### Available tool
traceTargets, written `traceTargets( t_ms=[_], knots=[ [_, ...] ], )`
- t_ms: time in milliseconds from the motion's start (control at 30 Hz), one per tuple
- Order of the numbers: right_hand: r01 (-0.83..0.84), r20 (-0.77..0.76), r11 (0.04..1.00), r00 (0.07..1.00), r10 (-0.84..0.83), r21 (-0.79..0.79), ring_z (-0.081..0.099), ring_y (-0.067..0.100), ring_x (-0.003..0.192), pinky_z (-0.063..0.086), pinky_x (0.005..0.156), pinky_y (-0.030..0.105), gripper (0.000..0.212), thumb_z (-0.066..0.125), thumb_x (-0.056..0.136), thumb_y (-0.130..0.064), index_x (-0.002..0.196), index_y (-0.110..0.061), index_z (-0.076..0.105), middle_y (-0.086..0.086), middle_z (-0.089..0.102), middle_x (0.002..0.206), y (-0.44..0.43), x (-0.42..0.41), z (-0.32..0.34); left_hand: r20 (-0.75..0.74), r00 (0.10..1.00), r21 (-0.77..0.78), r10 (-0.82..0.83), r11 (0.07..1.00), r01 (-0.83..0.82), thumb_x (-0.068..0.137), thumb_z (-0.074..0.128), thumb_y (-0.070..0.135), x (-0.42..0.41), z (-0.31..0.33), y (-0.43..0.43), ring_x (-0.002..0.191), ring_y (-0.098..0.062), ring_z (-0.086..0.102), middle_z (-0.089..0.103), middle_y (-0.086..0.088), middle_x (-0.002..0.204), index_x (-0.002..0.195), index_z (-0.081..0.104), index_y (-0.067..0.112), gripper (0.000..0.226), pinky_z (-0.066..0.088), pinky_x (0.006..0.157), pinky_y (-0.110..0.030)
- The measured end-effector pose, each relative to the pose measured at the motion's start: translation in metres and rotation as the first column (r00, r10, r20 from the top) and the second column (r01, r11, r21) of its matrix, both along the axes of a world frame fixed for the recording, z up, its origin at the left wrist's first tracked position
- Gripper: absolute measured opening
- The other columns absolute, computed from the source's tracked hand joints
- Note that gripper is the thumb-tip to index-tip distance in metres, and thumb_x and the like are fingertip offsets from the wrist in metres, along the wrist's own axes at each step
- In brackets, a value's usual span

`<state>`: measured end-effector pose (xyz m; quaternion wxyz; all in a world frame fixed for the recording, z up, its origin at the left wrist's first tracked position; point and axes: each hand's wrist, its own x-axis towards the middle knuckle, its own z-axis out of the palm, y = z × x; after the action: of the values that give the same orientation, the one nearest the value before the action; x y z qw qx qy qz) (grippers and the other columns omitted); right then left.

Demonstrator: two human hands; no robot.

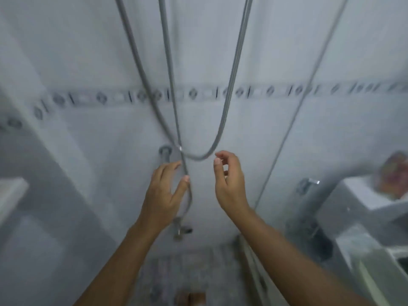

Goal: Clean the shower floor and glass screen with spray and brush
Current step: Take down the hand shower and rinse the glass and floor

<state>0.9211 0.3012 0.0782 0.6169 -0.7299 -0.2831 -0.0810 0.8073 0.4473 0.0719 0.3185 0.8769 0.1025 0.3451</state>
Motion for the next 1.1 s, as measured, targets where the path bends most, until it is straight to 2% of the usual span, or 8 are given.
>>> traceTargets(
  t_ms=[200, 333, 433, 533, 667, 867, 1000, 1100],
  knots=[
    [0.053, 0.305, 0.981, 0.946, -0.108, 0.186, 0.056, 0.015, 0.102, 0.049, 0.078, 0.024, 0.02, 0.049, 0.104, -0.035, 0.118, -0.023, 0.056, -0.007, 0.057, 0.11, -0.026, 0.038, 0.266, 0.242, 0.97, 0.147, -0.039, 0.989, 0.004, 0.102, 0.053, 0.035, 0.055, 0.238, -0.02, 0.113, -0.011, 0.053, 0.059, 0.001, 0.121, 0.133, 0.055, 0.016, 0.037, 0.043, 0.098, -0.027],
    [0.083, 0.356, 0.971, 0.92, -0.161, 0.223, 0.056, 0.013, 0.099, 0.043, 0.08, 0.014, 0.019, 0.05, 0.103, -0.035, 0.115, -0.021, 0.056, -0.003, 0.059, 0.109, -0.037, 0.058, 0.39, 0.226, 0.973, 0.209, -0.04, 0.978, -0.009, 0.101, 0.049, 0.046, 0.095, 0.352, -0.023, 0.112, -0.009, 0.052, 0.057, 0.003, 0.122, 0.135, 0.05, 0.024, 0.041, 0.045, 0.095, -0.03],
    [0.112, 0.341, 0.971, 0.923, -0.18, 0.21, 0.058, 0.014, 0.096, 0.045, 0.08, 0.023, 0.018, 0.05, 0.103, -0.034, 0.113, -0.02, 0.056, 0.0, 0.061, 0.108, -0.038, 0.072, 0.454, 0.181, 0.982, 0.192, -0.048, 0.981, 0.012, 0.1, 0.05, 0.045, 0.12, 0.411, -0.021, 0.108, -0.017, 0.055, 0.059, -0.003, 0.117, 0.131, 0.053, 0.019, 0.041, 0.047, 0.091, -0.034],
    [0.129, 0.31, 0.973, 0.933, -0.185, 0.194, 0.059, 0.016, 0.09, 0.049, 0.079, 0.031, 0.023, 0.05, 0.103, -0.033, 0.118, -0.016, 0.055, -0.001, 0.061, 0.1, -0.037, 0.085, 0.499, 0.118, 0.993, 0.18, -0.023, 0.984, 0.001, 0.1, 0.05, 0.048, 0.143, 0.444, -0.017, 0.102, -0.019, 0.058, 0.062, -0.006, 0.116, 0.128, 0.055, 0.018, 0.042, 0.05, 0.089, -0.036],
    [0.169, 0.316, 0.974, 0.925, -0.21, 0.151, 0.057, 0.012, 0.081, 0.043, 0.068, 0.025, 0.025, 0.048, 0.104, -0.032, 0.119, -0.014, 0.055, 0.001, 0.06, 0.099, -0.029, 0.101, 0.534, 0.088, 0.996, 0.136, -0.024, 0.991, 0.012, 0.099, 0.048, 0.05, 0.161, 0.455, -0.013, 0.102, -0.021, 0.06, 0.063, -0.007, 0.117, 0.127, 0.056, 0.015, 0.045, 0.052, 0.089, -0.04],
    [0.206, 0.338, 0.974, 0.913, -0.226, 0.096, 0.059, 0.015, 0.085, 0.042, 0.068, 0.023, 0.034, 0.047, 0.104, -0.035, 0.13, -0.014, 0.052, 0.005, 0.063, 0.104, -0.008, 0.123, 0.567, 0.058, 0.998, 0.097, -0.032, 0.995, 0.026, 0.099, 0.049, 0.051, 0.195, 0.457, -0.005, 0.103, -0.024, 0.06, 0.065, -0.008, 0.113, 0.127, 0.057, 0.013, 0.048, 0.052, 0.091, -0.041],
    [0.201, 0.355, 0.978, 0.911, -0.209, 0.058, 0.056, 0.024, 0.119, 0.04, 0.09, 0.027, 0.048, 0.048, 0.104, -0.038, 0.145, -0.014, 0.043, 0.012, 0.057, 0.132, 0.009, 0.148, 0.59, 0.016, 1.0, 0.073, -0.012, 0.997, 0.011, 0.098, 0.049, 0.052, 0.225, 0.46, -0.001, 0.103, -0.025, 0.061, 0.066, -0.007, 0.112, 0.127, 0.057, 0.012, 0.051, 0.052, 0.09, -0.039],
    [0.148, 0.354, 0.987, 0.921, -0.163, 0.069, 0.054, 0.025, 0.123, 0.045, 0.1, 0.034, 0.056, 0.053, 0.102, -0.039, 0.149, -0.014, 0.038, 0.01, 0.053, 0.137, 0.019, 0.164, 0.603, 0.016, 1.0, 0.071, -0.004, 0.997, 0.003, 0.098, 0.047, 0.054, 0.246, 0.459, -0.001, 0.097, -0.023, 0.061, 0.066, -0.004, 0.106, 0.122, 0.058, 0.012, 0.05, 0.053, 0.087, -0.039]
  ],
)
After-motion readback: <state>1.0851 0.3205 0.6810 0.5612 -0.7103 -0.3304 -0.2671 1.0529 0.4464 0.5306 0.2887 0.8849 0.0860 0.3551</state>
